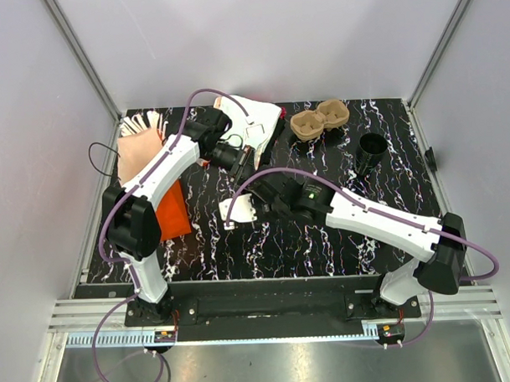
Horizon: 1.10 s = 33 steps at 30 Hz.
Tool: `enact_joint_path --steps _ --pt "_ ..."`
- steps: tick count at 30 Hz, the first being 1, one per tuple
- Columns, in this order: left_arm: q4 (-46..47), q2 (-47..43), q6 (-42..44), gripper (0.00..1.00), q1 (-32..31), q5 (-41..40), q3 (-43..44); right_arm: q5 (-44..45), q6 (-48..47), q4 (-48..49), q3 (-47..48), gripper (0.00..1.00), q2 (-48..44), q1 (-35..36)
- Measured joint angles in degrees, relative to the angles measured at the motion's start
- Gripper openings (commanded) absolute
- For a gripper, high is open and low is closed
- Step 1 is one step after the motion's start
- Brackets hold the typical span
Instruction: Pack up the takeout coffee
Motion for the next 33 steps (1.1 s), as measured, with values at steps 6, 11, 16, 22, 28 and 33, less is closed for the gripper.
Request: enact_joint_path --steps 6,11,16,22,28,33 --pt "0.61 0.0 0.07 0.29 0.0 0.02 0.02 0.33 -1.11 0.74 -0.24 0.02 0.0 0.7" --pt "0.55 0.0 0.28 0.52 0.13 0.26 0.02 0.22 -1.05 0.85 -0.2 0.0 0.0 0.76" --pt "0.09 0.0 0.09 0.79 0.83 0.72 0.02 -1.25 0.39 -2.21 1.27 0.0 0.0 0.74" --pt "-0.59 0.0 -0.74 0.99 2.97 0.5 1.97 -4.2 2.49 -6.05 4.57 0.0 -0.17 0.72" --pt "-0.42 0.0 -2.05 0.99 6.21 -1.14 10.25 -7.63 4.61 -8.81 6.08 0.0 -0.87 0.13" --pt "6.23 -0.61 -6.73 0.99 8.13 -4.11 10.34 -14.23 6.62 -9.9 7.67 0.0 -1.18 -6.27"
